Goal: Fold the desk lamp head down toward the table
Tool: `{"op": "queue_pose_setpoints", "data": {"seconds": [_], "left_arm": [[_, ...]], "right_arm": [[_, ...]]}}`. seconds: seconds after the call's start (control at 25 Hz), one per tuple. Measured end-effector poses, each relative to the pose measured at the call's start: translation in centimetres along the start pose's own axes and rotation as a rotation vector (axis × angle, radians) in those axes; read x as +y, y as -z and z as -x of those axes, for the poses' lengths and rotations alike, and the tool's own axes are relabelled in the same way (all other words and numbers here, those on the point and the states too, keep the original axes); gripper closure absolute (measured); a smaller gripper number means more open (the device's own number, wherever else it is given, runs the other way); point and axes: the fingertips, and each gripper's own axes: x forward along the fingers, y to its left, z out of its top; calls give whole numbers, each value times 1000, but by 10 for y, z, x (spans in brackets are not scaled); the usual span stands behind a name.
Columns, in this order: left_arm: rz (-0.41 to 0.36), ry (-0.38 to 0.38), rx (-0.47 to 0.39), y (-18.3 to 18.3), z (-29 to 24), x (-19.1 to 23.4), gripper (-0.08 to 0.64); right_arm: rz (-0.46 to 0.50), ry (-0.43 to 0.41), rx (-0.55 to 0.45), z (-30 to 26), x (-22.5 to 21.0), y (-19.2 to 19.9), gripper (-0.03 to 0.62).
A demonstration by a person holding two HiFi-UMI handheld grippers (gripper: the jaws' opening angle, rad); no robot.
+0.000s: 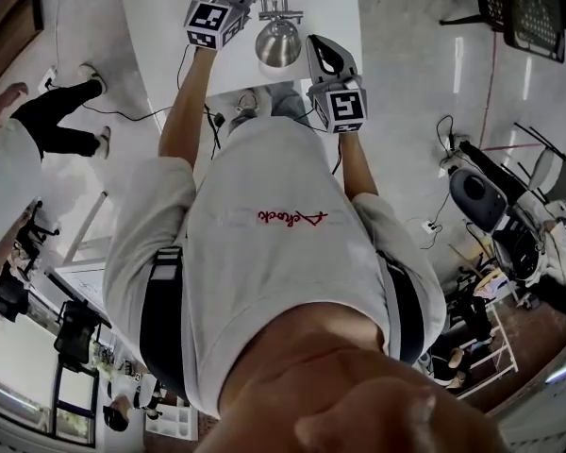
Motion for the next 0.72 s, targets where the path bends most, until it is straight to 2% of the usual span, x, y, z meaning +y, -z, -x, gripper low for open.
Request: {"op": "queue_pose_setpoints", "data": {"seconds": [0.36,0.48,0.72], "left_arm": [[-20,24,-1,-17,-34,5,334],[-52,45,10,-17,-37,-1,382],[-52,58,16,-14,-36,-4,383]], "right_arm": [[10,-18,-4,-5,-2,-7,565],[14,-24,-13,-6,0,-11,565],[40,-48,-37,-7,4,-23,565]]}}
